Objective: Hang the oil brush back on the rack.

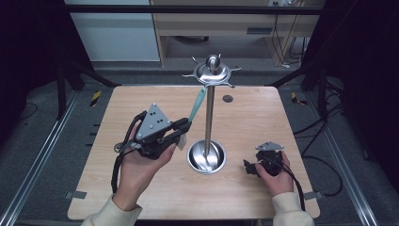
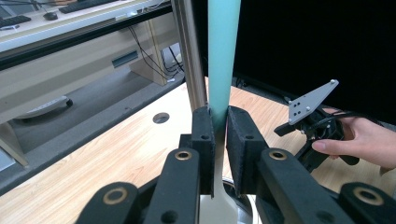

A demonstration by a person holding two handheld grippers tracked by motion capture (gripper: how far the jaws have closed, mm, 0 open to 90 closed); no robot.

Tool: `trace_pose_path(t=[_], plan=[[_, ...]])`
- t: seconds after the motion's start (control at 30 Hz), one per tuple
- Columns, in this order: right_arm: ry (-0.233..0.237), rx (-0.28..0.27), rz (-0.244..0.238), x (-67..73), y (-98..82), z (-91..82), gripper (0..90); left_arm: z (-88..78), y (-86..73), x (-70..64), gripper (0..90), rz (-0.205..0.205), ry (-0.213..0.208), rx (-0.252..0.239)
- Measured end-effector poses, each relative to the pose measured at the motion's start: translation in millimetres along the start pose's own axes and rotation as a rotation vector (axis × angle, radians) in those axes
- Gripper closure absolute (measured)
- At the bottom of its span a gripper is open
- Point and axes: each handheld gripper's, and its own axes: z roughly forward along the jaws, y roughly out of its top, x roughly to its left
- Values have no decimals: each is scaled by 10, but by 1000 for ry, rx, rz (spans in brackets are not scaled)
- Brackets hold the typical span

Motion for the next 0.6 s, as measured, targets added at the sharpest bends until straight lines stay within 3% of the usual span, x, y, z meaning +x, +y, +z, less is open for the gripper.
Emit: trace_pose_path(t=[0.6], plan=[[4,0,-3,-2,-2,6,86,44,12,24,816,-2,-18,6]])
